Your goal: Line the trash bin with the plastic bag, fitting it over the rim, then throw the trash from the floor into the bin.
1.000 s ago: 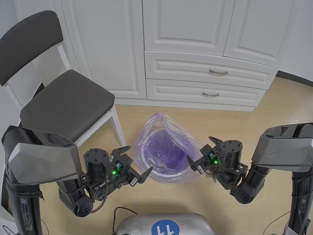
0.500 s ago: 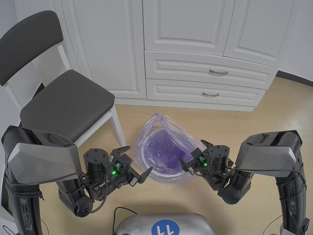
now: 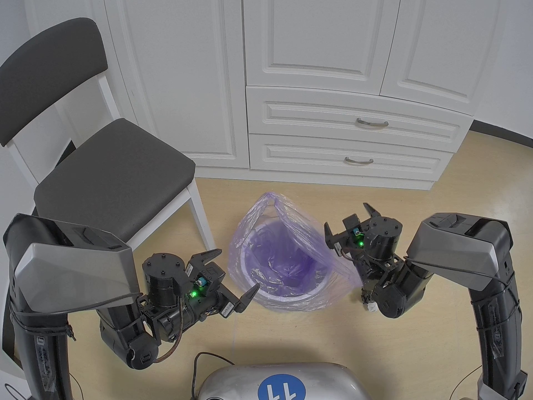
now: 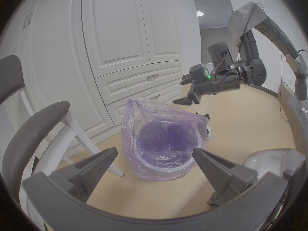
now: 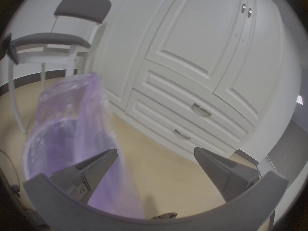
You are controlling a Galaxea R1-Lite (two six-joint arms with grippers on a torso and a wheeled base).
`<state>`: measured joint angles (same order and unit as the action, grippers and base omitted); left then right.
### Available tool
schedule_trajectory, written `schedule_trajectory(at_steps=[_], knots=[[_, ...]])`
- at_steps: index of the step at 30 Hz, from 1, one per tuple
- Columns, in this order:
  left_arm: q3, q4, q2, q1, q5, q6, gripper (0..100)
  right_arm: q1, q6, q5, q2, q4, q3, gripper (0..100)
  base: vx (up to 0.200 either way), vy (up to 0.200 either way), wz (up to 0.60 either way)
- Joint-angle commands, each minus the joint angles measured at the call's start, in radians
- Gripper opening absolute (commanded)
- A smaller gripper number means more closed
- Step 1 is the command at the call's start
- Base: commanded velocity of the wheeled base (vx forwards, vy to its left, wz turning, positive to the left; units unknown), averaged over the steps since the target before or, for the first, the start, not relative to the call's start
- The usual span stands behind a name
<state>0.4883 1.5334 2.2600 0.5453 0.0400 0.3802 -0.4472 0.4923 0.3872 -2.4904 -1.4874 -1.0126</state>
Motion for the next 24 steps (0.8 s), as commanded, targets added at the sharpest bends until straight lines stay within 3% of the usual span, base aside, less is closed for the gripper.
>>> schedule_trajectory(at_steps=[1, 3, 8, 13, 24], knots=[[0.001, 0.001, 0.001, -0.002, 0.0, 0.0, 100, 0.032, -0.006, 0.019, -0.005, -0.004, -0.093, 100, 0.0, 0.0, 0.0], [0.0, 0.001, 0.0, -0.002, 0.0, 0.0, 100, 0.027, -0.012, 0.033, 0.008, -0.004, -0.077, 100, 0.0, 0.0, 0.0], [0.0, 0.001, 0.0, -0.002, 0.0, 0.0, 100, -0.038, -0.028, 0.013, 0.105, -0.002, 0.15, 100, 0.0, 0.0, 0.0], [-0.002, 0.001, -0.004, -0.002, 0.0, 0.0, 100, -0.09, -0.024, -0.091, 0.174, 0.006, 0.345, 100, 0.0, 0.0, 0.0], [-0.002, 0.001, -0.004, -0.002, 0.0, 0.0, 100, -0.1, -0.003, -0.082, -0.047, -0.002, 0.221, 100, 0.0, 0.0, 0.0]])
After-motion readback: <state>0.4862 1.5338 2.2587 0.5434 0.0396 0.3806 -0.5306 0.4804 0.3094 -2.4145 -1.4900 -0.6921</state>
